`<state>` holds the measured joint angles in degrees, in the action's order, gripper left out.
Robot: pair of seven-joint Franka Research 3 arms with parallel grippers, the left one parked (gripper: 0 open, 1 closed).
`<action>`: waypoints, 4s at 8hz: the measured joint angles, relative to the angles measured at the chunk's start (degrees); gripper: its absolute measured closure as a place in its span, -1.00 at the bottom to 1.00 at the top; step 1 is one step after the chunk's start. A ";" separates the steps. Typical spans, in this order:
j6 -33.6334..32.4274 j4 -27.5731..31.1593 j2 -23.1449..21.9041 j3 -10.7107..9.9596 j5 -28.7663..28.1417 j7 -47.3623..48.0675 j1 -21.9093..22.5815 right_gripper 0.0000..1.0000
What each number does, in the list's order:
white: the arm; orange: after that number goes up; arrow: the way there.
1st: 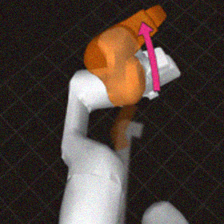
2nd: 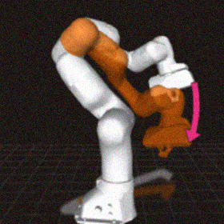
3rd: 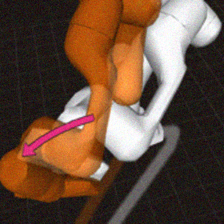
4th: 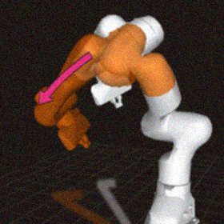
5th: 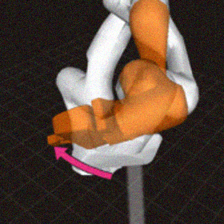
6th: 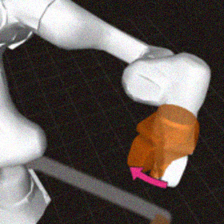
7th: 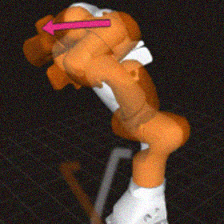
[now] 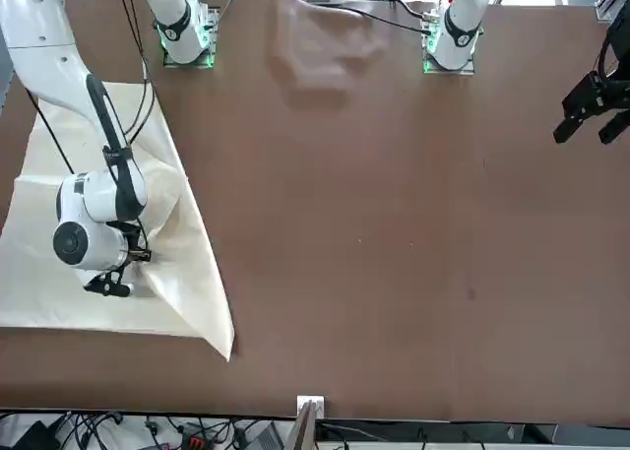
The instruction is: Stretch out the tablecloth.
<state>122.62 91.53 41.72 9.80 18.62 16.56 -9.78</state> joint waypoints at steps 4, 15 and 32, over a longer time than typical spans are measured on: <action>-0.63 -1.54 -0.10 0.52 -0.01 -0.25 0.11 -0.68; -12.09 17.06 -19.26 6.51 10.18 3.42 15.68 -0.94; -1.67 51.36 -23.84 6.29 55.69 46.81 25.29 -0.92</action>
<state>120.95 142.89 17.88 16.09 74.31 63.37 15.51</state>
